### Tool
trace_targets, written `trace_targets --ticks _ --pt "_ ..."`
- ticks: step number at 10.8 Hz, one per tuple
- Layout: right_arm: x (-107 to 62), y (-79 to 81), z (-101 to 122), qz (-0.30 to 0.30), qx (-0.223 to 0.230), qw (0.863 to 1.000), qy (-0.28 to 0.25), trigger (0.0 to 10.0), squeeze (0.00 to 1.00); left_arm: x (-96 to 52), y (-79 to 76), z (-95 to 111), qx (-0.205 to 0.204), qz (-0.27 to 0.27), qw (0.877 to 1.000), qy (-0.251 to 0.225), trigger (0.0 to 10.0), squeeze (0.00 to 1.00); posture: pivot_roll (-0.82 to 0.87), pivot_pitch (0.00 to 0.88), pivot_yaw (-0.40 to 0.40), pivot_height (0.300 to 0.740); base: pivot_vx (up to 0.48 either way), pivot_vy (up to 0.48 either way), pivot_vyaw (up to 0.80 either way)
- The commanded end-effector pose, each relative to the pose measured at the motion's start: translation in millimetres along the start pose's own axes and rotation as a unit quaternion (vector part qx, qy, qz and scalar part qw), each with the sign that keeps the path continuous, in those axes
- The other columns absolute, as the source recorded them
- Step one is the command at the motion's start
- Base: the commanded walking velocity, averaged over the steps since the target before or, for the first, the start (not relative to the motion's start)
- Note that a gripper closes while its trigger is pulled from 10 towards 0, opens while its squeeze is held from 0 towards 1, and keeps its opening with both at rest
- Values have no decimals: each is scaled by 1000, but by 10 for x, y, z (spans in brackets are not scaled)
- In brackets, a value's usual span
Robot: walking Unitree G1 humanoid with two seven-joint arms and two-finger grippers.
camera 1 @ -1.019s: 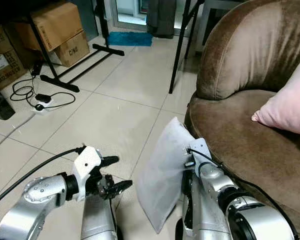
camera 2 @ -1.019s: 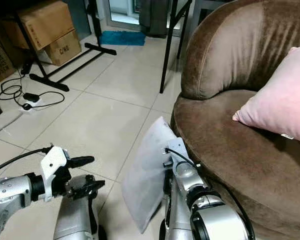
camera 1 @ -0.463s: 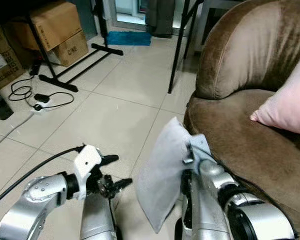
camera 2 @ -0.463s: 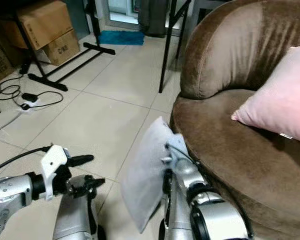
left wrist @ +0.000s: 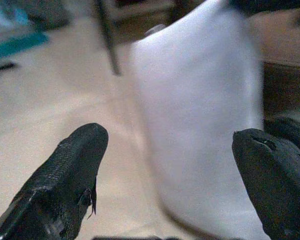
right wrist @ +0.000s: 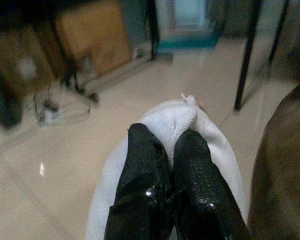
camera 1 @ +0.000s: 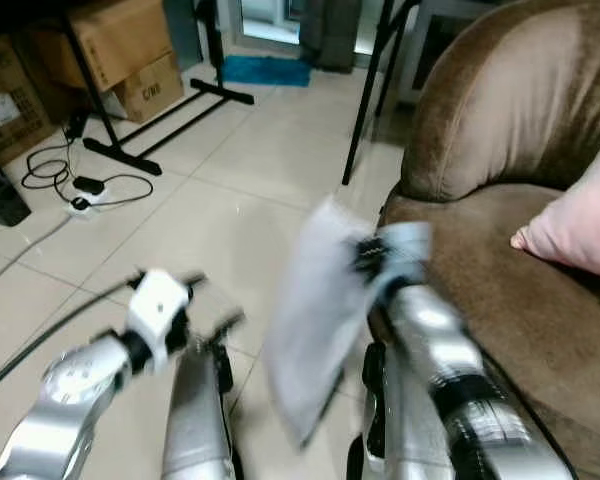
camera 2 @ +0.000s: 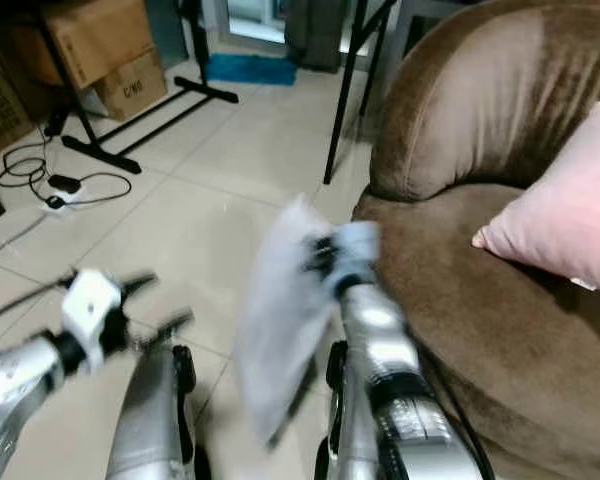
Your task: Move the pillow to the sofa from floor
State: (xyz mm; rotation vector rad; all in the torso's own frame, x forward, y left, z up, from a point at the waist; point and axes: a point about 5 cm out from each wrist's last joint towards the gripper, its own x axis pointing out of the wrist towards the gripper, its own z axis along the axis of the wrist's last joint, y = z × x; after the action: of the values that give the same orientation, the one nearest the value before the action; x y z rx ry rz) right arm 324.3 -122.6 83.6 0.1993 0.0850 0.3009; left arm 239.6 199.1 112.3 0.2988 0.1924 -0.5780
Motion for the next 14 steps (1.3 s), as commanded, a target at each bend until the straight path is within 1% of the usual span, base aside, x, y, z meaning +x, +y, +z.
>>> trace_targets --ticks 1,2,3,4,5,6,7,8,9,10,11,12,13,14 --pt "-3 19 215 17 5 999 -47 10000 0 36 26 46 20 22 1000 -8 10000 0 -22 0 2 445 0 0 0" --pt "-164 93 225 33 -23 998 -46 10000 0 122 25 111 28 62 997 -25 10000 0 -34 0 5 450 0 0 0" --pt "-244 127 242 21 -35 998 -48 10000 0 171 19 157 25 80 996 -38 10000 0 -44 0 11 460 0 0 0" --pt "-311 199 291 14 -35 998 -51 10000 0 251 -4 213 25 79 995 -55 10000 0 -75 0 22 480 0 0 0" --pt "-342 201 308 6 -29 998 -47 10000 0 302 -40 194 36 64 996 -52 10000 0 -84 0 22 495 0 0 0" --pt "-356 190 319 1 -24 999 -43 10000 0 318 -43 172 46 61 996 -47 10000 0 -90 0 20 505 0 0 0" --pt "-375 190 351 -1 -19 999 -37 10000 0 342 -34 173 46 70 995 -47 10000 0 -74 0 5 525 0 0 0" --pt "-366 193 363 -3 -15 999 -33 10000 0 354 -14 185 46 79 995 -49 10000 0 -43 0 -21 540 0 0 0" --pt "-307 213 362 -3 -9 1000 -27 10000 0 327 41 180 45 96 993 -48 10000 0 -36 0 -31 555 0 0 0" --pt "-293 223 380 -5 9 1000 -26 10000 0 306 43 153 44 99 993 -45 10000 0 -44 0 -27 570 0 0 0" --pt "-289 214 401 -7 10 1000 -27 10000 0 302 32 125 46 96 993 -40 10000 0 -55 0 -22 580 0 0 0" --pt "-324 181 451 -18 19 999 -32 10000 0 313 14 89 49 93 994 -33 10000 0 -67 0 -14 600 0 0 0" --pt "-334 162 429 -23 23 999 -28 10000 0 361 19 114 54 89 994 -37 10000 0 -72 0 -7 620 0 0 0" --pt "-332 162 427 -25 25 999 -27 10000 0 374 22 118 58 89 994 -37 10000 0 -72 0 -7 630 0 0 0"
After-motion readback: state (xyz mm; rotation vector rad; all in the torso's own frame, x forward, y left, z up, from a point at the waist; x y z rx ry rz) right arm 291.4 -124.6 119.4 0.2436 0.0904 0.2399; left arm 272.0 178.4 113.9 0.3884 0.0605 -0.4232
